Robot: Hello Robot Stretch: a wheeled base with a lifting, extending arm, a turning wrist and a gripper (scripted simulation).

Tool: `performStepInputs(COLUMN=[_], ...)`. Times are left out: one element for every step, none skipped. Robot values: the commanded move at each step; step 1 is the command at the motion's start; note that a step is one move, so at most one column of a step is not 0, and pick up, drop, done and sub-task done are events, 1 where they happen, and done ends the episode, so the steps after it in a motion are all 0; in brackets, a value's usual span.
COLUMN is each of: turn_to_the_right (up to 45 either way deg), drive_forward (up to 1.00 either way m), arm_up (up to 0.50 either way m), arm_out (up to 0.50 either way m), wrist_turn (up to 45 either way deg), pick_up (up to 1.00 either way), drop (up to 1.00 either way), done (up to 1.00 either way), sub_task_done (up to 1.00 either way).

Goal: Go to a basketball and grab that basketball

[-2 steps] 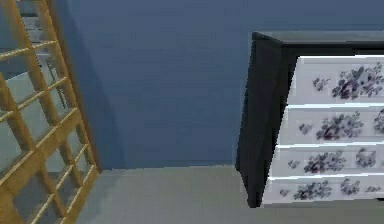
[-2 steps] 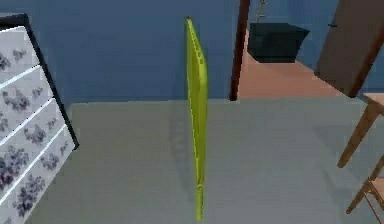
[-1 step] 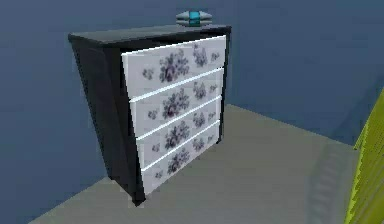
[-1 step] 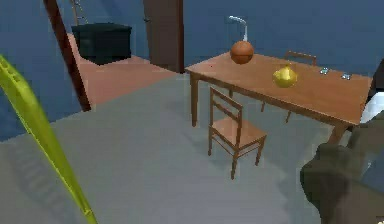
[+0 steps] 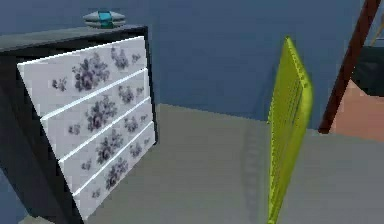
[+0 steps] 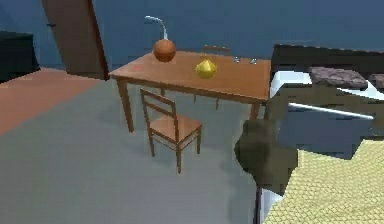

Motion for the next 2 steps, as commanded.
performStepInputs(turn_to_the_right=[0.0, 45.0], drive_forward=[0.30, 0.00], arm_up=[0.00, 0.00], arm_out=[0.00, 0.00], wrist_turn=[0.0, 0.0], pick_up=[0.00, 0.00], drop=[0.00, 0.00], done=[0.00, 0.00], sub_task_done=[0.00, 0.00])
